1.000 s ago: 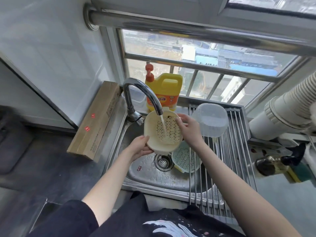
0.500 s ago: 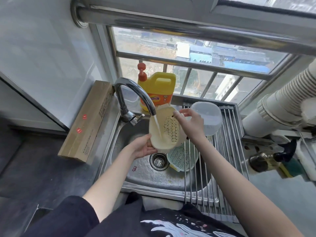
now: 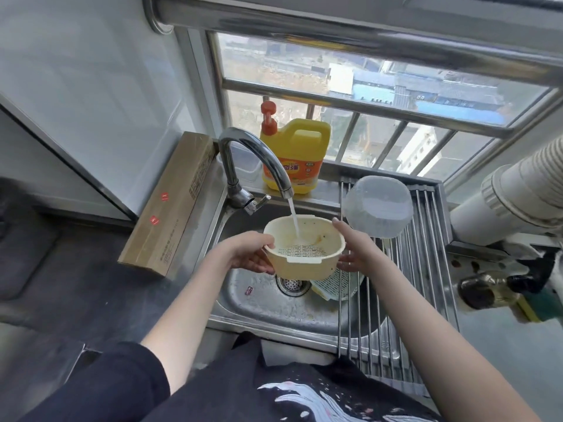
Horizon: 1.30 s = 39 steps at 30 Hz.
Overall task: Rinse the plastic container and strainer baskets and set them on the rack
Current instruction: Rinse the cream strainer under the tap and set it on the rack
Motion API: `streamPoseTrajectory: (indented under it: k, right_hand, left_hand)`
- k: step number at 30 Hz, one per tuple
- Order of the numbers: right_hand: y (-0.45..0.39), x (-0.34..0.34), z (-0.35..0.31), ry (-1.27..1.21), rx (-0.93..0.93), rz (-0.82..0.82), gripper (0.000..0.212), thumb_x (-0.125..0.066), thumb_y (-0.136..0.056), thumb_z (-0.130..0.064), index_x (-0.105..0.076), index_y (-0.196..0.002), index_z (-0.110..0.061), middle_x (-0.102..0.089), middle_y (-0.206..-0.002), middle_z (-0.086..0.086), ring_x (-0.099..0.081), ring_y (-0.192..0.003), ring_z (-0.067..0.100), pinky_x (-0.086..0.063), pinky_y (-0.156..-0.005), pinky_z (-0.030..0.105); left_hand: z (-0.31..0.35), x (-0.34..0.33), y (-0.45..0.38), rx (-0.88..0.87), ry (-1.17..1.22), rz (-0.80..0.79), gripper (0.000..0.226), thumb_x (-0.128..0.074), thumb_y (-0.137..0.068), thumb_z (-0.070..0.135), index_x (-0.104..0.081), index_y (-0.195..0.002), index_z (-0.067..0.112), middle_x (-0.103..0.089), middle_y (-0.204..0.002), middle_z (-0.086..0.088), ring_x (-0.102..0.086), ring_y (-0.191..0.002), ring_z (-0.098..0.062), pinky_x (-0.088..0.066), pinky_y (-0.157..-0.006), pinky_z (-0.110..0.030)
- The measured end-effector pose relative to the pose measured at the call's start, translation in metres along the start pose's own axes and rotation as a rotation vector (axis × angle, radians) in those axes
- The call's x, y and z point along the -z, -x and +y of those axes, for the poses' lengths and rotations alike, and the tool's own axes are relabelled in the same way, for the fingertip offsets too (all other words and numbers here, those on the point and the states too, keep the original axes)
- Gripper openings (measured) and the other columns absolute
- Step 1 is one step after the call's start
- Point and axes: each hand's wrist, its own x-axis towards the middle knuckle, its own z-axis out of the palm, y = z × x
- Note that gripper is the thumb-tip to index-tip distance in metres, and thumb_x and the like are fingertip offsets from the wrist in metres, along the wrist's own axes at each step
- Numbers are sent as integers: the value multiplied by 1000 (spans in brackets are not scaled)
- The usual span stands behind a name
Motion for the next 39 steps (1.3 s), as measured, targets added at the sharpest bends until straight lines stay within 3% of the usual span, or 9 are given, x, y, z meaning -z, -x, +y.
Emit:
streamPoseTrajectory:
  k: [7,13,16,19,23,27,31,34,39]
  right_hand:
    - [-10,-5,18,-33,-28,-97,40,-54,-90,-53,-64,-99,-15,-62,-92,7,-59,-75,24,-52,-62,29]
    - [-11,-18,20,11,-15,-136,42,-48,-93,-53,-67,-103,-17,-69,-93,6,-64,-80,22,-53,-60,28]
    - [-14,-23,17,50,36,-132,38,-48,-95,-50,-68,-102,-18,-68,-93,6,-64,-84,24,-58,-74,39]
    - [-18,-27,15,158,102,-127,37,-46,-96,-50,-67,-107,-21,-68,-102,4,-63,-95,26,-51,-92,49]
    - [-16,-39,10,331,236,-114,27,-41,-100,-42,-60,-114,-29,-65,-103,0,-60,-88,18,-51,-66,30]
    - [-23,-48,7,327,402,-55,26,-45,-100,-32,-67,-102,-17,-68,-96,14,-64,-81,28,-57,-74,42]
    - [-30,-54,-1,233,467,-2,24,-47,-100,-25,-65,-98,-9,-66,-93,21,-66,-81,33,-60,-70,44]
    - [-32,-61,-7,200,517,41,22,-47,-100,-23,-64,-96,-9,-66,-91,17,-65,-81,32,-61,-66,41]
    - [-33,-66,-10,299,673,137,29,-49,-98,-21,-55,-70,-26,-54,-64,-6,-52,-61,17,-45,-60,35]
  left_hand:
    - [23,4,16,47,-173,64,26,-39,-90,11,-52,-96,-10,-66,-52,-15,-64,-41,-15,-47,-35,-16]
    - [37,6,24,83,-323,136,29,-34,-88,8,-52,-101,-10,-66,-65,-21,-64,-41,-16,-46,-34,-18]
    - [37,8,27,83,-372,172,29,-32,-91,9,-50,-105,-10,-66,-69,-23,-64,-41,-16,-49,-36,-19]
    - [34,8,29,77,-440,226,25,-31,-93,9,-46,-103,-8,-65,-68,-23,-63,-42,-18,-49,-37,-20]
    - [30,9,32,33,-521,345,22,-33,-90,8,-48,-98,-5,-66,-66,-24,-62,-42,-20,-49,-36,-21]
    - [18,11,30,-81,-549,475,22,-40,-90,9,-46,-110,5,-66,-88,-17,-68,-49,-23,-58,-45,-32]
    - [1,16,23,-157,-590,530,62,-44,-88,7,-21,-144,19,-61,-97,-13,-70,-56,-24,-59,-49,-40]
    - [-7,20,20,-154,-487,489,88,-52,-87,11,4,-152,29,-63,-100,-15,-71,-57,-22,-60,-52,-38]
    - [-6,30,19,-91,-326,397,66,-65,-84,40,-30,-137,27,-67,-95,-8,-71,-55,-21,-55,-44,-28]
